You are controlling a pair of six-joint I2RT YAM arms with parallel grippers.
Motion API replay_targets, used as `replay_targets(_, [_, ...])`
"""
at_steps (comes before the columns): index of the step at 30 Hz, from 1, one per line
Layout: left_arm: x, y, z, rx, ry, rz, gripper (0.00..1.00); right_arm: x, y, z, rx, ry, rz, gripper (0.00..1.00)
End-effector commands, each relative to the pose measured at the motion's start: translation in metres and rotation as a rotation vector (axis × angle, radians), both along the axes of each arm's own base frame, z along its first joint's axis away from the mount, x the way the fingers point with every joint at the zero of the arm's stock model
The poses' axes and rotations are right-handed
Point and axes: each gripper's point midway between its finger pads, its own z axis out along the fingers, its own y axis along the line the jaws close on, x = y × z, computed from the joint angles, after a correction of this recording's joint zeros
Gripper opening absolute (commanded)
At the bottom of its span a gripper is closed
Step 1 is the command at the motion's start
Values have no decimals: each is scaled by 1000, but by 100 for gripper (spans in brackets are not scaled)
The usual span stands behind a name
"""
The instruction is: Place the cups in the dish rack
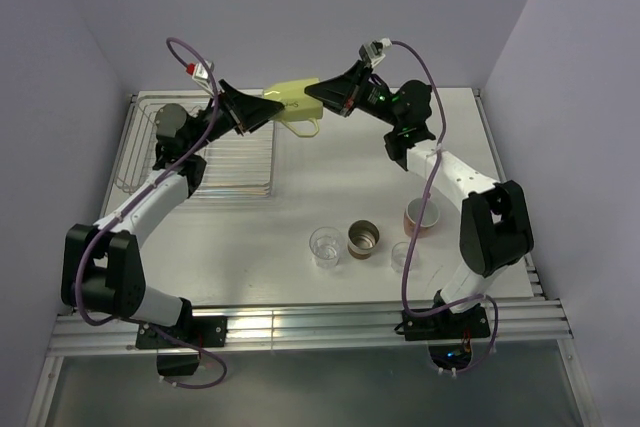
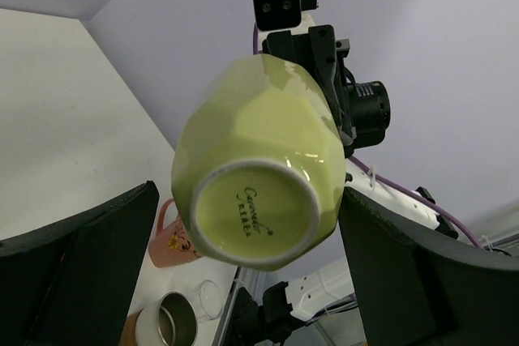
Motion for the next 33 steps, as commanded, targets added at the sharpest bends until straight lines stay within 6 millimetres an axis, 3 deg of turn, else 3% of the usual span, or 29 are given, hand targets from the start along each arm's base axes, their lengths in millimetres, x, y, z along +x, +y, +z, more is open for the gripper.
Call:
replay_targets(1, [-3,-2,34,-39,-114,-11,99,-20,-2,42,82,-147,16,0])
replay_targets(11, [-6,-12,36,-72,-113,-59,99,-18,6,39,70,-143,17,0])
replay_targets(19, [-16,-20,33,-74,-109,-98,88,-13,10,37,67,-136,12,0])
replay_targets(22, [-16,-21,31,-70,-105,-101,67,-12,12,34,62,-131,15,0])
replay_targets(23, [-16,-21,32,-69,-106,-102,52,-13,14,34,61,-133,18,0])
replay_targets(25, [-15,-22,31,-64,-101,-111,37,-12,15,32,52,-130,12,0])
replay_targets(26, [-15,-23,31,-64,-100,-115,21,-11,14,32,50,-131,8,0])
replay_targets(28, [-15,-23,34,-62,-105,-119,1,-9,15,28,32,-127,-2,0])
replay_targets(30, [-15,-23,36,-50,-109,-112,0,-9,15,27,13,-148,-21,4])
replay_targets(33, [-12,-22,40,-15,-115,-83,0,-2,13,19,-48,-151,-86,22])
